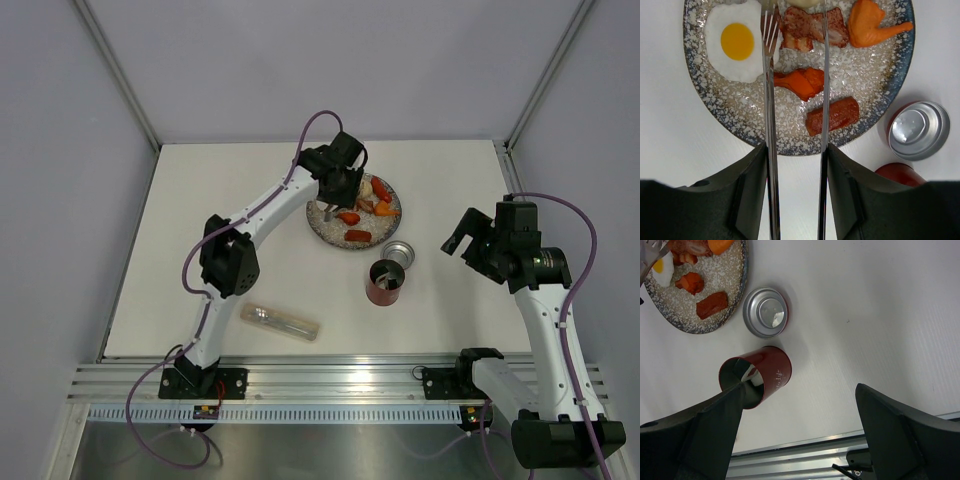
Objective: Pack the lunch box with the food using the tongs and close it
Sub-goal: Pick up the fake food from the plate.
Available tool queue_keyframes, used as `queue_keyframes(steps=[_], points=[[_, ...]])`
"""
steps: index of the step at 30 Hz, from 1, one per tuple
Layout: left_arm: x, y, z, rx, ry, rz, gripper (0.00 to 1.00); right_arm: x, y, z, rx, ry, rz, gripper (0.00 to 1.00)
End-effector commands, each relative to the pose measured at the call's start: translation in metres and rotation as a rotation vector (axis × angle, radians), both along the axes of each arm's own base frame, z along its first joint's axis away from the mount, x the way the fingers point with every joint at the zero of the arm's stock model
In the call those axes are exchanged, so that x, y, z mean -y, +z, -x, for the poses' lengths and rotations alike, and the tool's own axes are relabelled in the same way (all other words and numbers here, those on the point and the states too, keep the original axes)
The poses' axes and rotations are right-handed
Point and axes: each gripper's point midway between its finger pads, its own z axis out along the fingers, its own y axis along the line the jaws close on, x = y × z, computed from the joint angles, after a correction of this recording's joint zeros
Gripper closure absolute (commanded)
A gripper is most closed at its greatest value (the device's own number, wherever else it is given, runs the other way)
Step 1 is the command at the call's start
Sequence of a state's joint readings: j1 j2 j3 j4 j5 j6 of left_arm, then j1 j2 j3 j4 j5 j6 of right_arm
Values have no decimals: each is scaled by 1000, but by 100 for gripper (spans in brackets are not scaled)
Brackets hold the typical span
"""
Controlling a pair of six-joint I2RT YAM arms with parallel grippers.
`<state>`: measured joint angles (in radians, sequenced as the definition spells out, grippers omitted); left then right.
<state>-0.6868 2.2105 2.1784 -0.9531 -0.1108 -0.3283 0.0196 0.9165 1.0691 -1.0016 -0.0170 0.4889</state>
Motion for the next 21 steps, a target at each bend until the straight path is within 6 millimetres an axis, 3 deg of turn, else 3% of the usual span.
queue_keyframes(steps=[1, 21], points=[[11, 17, -20, 67, -29, 51, 50, 1, 5, 1, 15, 7, 14, 1], [21, 11, -32, 85, -46, 65, 50, 2, 5, 1, 15, 1, 14, 0]])
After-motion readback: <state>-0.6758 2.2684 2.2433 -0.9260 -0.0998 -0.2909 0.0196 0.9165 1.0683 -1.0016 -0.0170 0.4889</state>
